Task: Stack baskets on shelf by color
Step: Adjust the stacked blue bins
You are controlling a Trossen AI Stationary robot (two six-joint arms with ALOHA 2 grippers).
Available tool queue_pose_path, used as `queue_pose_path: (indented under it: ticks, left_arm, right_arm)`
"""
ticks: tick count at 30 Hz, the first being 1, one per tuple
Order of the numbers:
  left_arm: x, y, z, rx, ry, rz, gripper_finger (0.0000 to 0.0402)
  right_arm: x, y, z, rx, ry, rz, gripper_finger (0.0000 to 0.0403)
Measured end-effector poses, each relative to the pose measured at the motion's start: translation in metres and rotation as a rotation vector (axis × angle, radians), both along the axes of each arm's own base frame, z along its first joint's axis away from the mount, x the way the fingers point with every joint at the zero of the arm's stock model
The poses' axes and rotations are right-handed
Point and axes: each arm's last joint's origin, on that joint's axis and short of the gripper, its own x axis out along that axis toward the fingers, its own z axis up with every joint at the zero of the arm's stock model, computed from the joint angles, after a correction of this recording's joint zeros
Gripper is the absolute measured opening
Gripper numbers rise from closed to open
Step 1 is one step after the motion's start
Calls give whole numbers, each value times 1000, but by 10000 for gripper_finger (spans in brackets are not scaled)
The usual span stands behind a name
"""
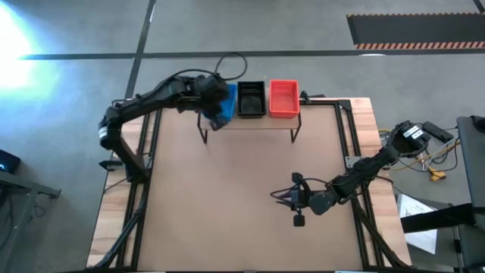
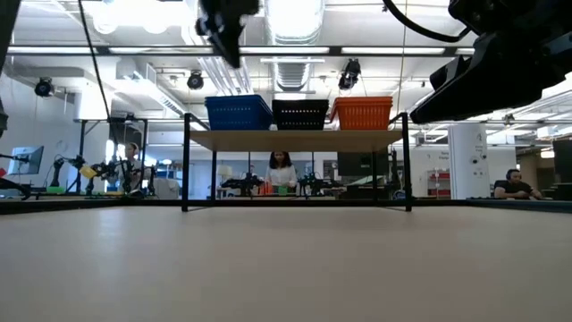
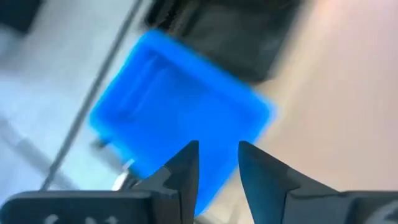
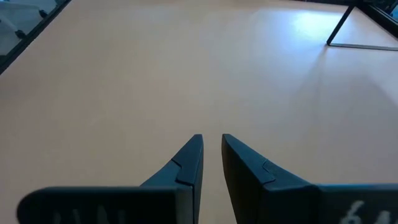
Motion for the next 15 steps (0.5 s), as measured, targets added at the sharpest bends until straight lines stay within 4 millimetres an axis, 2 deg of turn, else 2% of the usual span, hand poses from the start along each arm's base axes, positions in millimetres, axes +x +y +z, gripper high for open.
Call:
queue_pose_path:
  ticks: [6,10,15]
  left_arm:
    - [-16,16,-34,34,48,113,60]
    - [-10,23,-61,55,55,88,39]
    - [-4,25,-71,50,24,70,25]
  right_arm:
    - [1,0,0,6,-9,0,52]
    - [1,1,1,8,-16,1,52]
    - [1,1,1,8,-16,2,52]
